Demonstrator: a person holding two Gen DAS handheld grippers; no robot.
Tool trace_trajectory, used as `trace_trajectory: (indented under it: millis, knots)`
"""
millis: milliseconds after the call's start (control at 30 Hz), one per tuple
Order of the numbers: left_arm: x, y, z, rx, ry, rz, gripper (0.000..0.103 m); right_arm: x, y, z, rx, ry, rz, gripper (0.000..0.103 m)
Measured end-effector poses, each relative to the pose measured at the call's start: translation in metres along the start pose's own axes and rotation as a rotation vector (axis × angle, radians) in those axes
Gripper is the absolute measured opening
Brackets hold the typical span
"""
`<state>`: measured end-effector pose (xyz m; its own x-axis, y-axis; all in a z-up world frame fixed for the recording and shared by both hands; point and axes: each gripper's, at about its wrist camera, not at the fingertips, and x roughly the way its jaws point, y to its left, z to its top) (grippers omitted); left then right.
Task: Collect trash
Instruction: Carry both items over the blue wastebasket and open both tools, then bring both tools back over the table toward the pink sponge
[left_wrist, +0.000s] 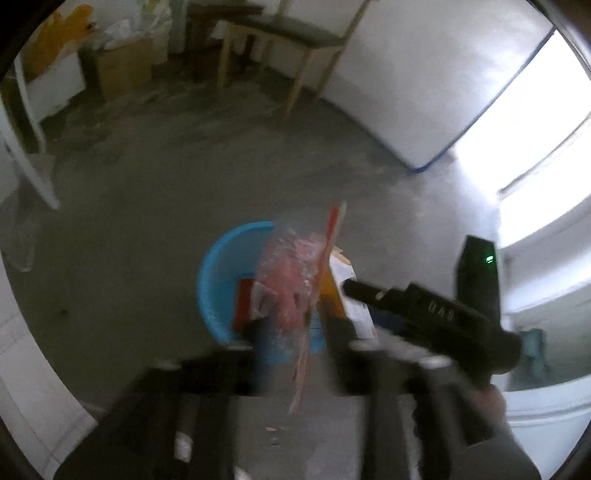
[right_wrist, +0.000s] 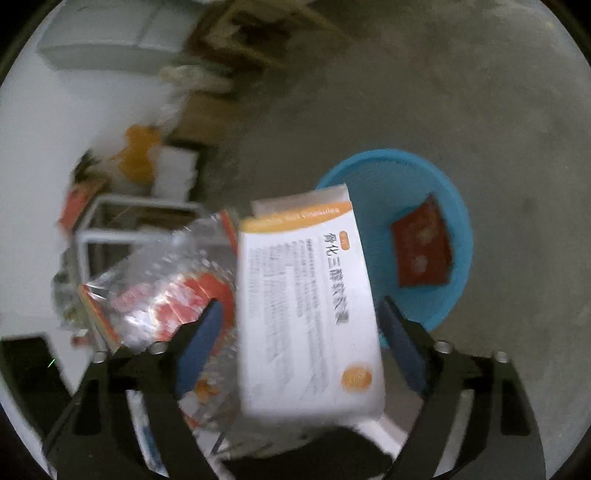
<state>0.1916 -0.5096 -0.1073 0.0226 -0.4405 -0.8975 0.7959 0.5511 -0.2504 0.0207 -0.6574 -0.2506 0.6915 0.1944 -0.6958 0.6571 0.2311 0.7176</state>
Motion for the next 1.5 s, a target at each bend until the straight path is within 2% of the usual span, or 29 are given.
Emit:
trace_trajectory:
  millis: [67, 133, 333, 400, 533, 700, 900, 1100, 1267, 1500]
  knots:
    - [0.001, 0.002, -0.003, -0.018, -0.021, 0.034, 0.058, 0.01, -0.017, 0.002, 0.054, 0.008, -0.054, 0.087]
    - [-0.005, 0.004, -0.007, -0.014, -0.026, 0.021, 0.061, 0.011, -0.031, -0.005, 0.105, 0.017, -0.038, 0.087]
    - [-0.04, 0.011, -0.035, 0.064, -0.05, 0.078, 0.064, -0.017, -0.043, -0.04, 0.062, 0.005, -0.022, 0.087]
    - [-0.057, 0.015, -0.046, 0.066, -0.067, 0.072, 0.064, -0.022, -0.047, -0.04, 0.054, -0.002, -0.018, 0.087]
    - [-0.095, 0.025, -0.07, 0.046, -0.098, 0.032, 0.065, -0.052, -0.042, -0.064, 0.004, -0.026, -0.008, 0.087]
    - [-0.146, 0.039, -0.108, 0.02, -0.167, -0.004, 0.068, -0.081, -0.029, -0.093, -0.044, -0.036, 0.044, 0.087]
    - [-0.201, 0.06, -0.168, -0.031, -0.265, -0.001, 0.075, -0.093, 0.013, -0.123, -0.124, -0.031, 0.104, 0.087]
    - [-0.255, 0.093, -0.235, -0.12, -0.373, 0.063, 0.08, -0.094, 0.081, -0.151, -0.286, -0.009, 0.134, 0.087]
    - [-0.286, 0.121, -0.287, -0.198, -0.462, 0.119, 0.083, -0.09, 0.148, -0.182, -0.446, 0.015, 0.197, 0.087]
    - [-0.32, 0.162, -0.366, -0.308, -0.55, 0.239, 0.084, -0.06, 0.228, -0.243, -0.645, 0.121, 0.232, 0.087]
